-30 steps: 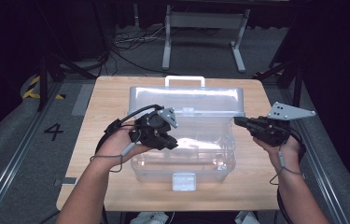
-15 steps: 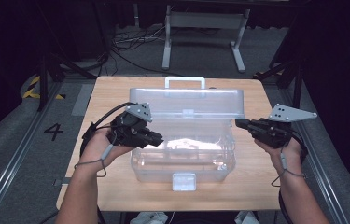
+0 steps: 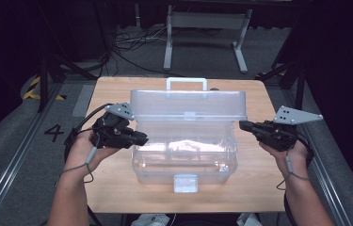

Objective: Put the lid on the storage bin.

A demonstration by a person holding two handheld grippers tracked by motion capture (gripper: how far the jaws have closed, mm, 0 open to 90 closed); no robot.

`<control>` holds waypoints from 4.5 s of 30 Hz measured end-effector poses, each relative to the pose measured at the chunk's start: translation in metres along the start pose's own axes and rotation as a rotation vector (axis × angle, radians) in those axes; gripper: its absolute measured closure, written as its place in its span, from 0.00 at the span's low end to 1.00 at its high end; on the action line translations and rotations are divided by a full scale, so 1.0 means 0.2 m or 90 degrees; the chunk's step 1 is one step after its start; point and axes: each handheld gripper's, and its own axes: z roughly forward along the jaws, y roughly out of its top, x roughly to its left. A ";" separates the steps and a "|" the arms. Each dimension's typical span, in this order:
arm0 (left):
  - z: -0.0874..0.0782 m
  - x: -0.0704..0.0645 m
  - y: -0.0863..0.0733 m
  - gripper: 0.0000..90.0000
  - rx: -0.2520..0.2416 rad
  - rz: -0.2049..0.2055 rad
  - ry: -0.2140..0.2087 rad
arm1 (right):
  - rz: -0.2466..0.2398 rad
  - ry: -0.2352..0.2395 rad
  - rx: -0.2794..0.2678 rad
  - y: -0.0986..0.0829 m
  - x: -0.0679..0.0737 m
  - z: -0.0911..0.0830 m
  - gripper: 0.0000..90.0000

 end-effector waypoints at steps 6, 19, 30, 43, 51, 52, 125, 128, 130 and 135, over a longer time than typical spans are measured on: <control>-0.04 0.03 -0.05 0.88 -0.013 -0.033 0.017 | 0.000 0.004 0.004 0.00 0.00 0.00 1.00; -0.08 0.13 -0.13 0.81 0.005 -0.109 0.084 | 0.000 0.007 0.009 -0.01 0.01 -0.02 1.00; -0.07 0.26 -0.20 0.66 -0.001 -0.185 0.167 | 0.008 0.006 0.021 -0.01 0.02 -0.02 1.00; -0.08 0.34 -0.26 0.61 -0.048 -0.218 0.212 | 0.014 0.016 0.043 -0.02 0.04 -0.03 1.00; -0.08 0.36 -0.28 0.59 -0.063 -0.208 0.248 | 0.018 0.024 0.064 -0.03 0.05 -0.03 1.00; -0.08 0.36 -0.29 0.59 -0.062 -0.208 0.247 | 0.018 0.027 0.066 -0.03 0.05 -0.03 1.00; -0.01 0.41 -0.31 0.58 -0.030 -0.215 0.249 | -0.008 0.103 0.285 -0.12 0.13 0.01 1.00; -0.01 0.41 -0.31 0.58 -0.029 -0.215 0.248 | -0.009 0.106 0.288 -0.13 0.13 0.01 1.00; -0.01 0.41 -0.31 0.58 -0.027 -0.213 0.246 | -0.010 0.106 0.289 -0.13 0.13 0.01 1.00; -0.01 0.41 -0.31 0.58 -0.024 -0.212 0.245 | -0.013 0.109 0.304 -0.13 0.14 0.02 1.00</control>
